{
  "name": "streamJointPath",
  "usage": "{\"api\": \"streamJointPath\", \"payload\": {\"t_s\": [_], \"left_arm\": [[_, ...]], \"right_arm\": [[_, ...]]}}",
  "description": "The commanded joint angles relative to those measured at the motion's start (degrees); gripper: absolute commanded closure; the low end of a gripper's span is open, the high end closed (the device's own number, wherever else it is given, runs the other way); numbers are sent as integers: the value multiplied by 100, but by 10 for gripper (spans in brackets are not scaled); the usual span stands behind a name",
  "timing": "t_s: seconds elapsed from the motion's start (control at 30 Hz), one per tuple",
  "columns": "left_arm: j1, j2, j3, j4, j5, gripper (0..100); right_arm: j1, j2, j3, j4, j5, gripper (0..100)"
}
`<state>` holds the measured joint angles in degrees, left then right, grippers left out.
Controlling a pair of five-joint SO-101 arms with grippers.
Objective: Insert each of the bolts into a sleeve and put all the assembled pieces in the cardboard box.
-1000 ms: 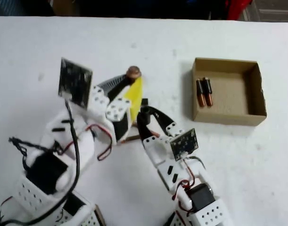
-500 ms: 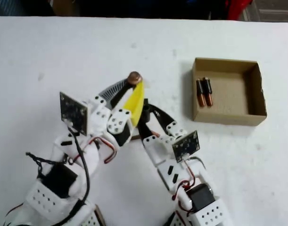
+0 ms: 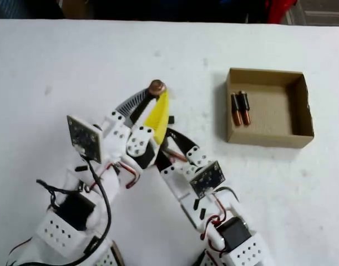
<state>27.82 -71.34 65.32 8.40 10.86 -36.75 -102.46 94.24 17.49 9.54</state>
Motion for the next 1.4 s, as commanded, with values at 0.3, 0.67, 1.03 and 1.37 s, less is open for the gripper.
{"api": "streamJointPath", "payload": {"t_s": [0.3, 0.67, 1.03, 1.37], "left_arm": [[-57, -189, -53, 448, 387, 976], [-57, -189, -44, 571, 369, 976], [-154, -180, 220, 519, 387, 976], [-154, -180, 264, 571, 413, 976]], "right_arm": [[189, -75, -88, -171, 70, 981], [189, -75, -88, -171, 88, 981], [207, -75, -88, -171, 70, 981], [207, -75, -88, -171, 53, 981]]}}
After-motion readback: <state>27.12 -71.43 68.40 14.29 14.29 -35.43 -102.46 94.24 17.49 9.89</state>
